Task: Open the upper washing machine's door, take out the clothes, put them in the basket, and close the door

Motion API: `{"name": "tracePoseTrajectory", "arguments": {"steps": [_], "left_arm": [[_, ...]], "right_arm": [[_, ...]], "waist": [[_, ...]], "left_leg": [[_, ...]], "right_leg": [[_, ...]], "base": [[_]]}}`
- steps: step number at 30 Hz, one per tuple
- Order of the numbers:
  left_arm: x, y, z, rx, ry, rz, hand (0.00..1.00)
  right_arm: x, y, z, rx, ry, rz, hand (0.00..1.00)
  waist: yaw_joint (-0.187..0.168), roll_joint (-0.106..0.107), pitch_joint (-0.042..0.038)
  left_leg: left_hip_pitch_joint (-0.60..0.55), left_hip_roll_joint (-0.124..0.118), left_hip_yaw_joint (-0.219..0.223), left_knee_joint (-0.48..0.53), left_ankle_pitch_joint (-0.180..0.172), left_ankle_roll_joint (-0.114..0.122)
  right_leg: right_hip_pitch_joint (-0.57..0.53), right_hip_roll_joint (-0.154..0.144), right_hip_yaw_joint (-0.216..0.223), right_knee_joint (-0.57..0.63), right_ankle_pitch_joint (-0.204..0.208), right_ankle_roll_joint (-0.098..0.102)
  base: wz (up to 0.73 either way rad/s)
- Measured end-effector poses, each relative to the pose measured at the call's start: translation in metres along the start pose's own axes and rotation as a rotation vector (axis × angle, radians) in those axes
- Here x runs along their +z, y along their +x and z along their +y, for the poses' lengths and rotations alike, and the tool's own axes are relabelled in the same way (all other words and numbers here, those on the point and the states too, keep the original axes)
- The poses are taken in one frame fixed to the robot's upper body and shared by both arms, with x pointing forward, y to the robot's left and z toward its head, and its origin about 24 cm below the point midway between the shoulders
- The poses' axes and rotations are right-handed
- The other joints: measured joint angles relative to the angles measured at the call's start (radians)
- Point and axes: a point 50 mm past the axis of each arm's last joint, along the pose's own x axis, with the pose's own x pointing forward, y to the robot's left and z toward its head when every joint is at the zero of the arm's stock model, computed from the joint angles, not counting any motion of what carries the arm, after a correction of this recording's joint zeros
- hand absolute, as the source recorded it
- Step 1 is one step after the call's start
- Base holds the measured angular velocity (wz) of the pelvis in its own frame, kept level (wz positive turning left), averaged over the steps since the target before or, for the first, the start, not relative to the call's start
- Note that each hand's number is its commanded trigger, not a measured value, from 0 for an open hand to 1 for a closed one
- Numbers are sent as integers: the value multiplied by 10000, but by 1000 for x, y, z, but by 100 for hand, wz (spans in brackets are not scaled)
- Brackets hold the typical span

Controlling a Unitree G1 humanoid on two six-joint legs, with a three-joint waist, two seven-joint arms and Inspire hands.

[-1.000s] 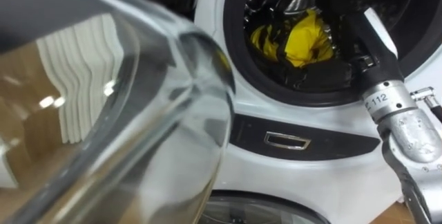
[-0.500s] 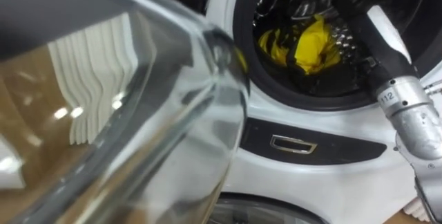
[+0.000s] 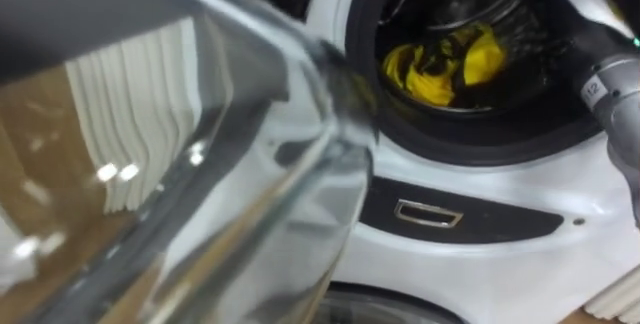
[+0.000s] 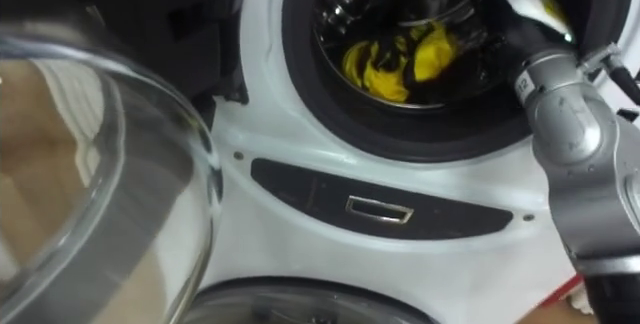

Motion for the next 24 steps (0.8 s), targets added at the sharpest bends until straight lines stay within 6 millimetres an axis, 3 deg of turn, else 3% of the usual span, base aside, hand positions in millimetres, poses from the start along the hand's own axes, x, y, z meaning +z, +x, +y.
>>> {"name": "tracePoseTrajectory", "arguments": {"steps": [3,8,13,14,18,23,24], "left_arm": [[2,0,1,-57,40,36,0],[2,0,6,6,60,175,0],[14,1,10,50,26,-35,0],[18,2,12,82,28,-97,0],[31,2,17,233,518,-316,0],[33,2,21,317,1041,-325,0],[32,2,21,315,1053,-308,0]], "right_arm": [[5,8,-10,172,-431,175,0],[1,18,-5,1233,-717,757,0],[-5,17,8,3069,-894,1229,0],[-7,16,9,3482,-1010,1312,0],[-10,12,12,4456,-1425,1439,0],[-12,9,14,5213,-1766,1595,2],[-13,7,16,5381,-1762,1624,67]], "waist": [[57,-30,15],[66,-105,-7],[147,-257,74],[178,-295,146],[537,-321,155],[717,-303,168],[738,-305,168]], "left_leg": [[20,-15,23,-13,1,3],[91,-10,31,-42,1,5],[136,4,50,-119,-1,-2],[214,15,25,-114,-13,-17],[294,76,45,-68,-77,-55],[433,123,40,-97,-101,-107],[458,136,42,-123,-94,-119]], "right_leg": [[-13,-5,-3,-18,0,0],[23,10,20,-21,0,0],[100,21,-2,-31,1,-1],[192,35,-43,-47,1,-1],[248,103,32,-48,13,-17],[397,164,36,-208,25,-38],[412,179,40,-208,27,-40]], "base": [[-3],[-1],[-1],[0],[-1],[0],[0]]}}
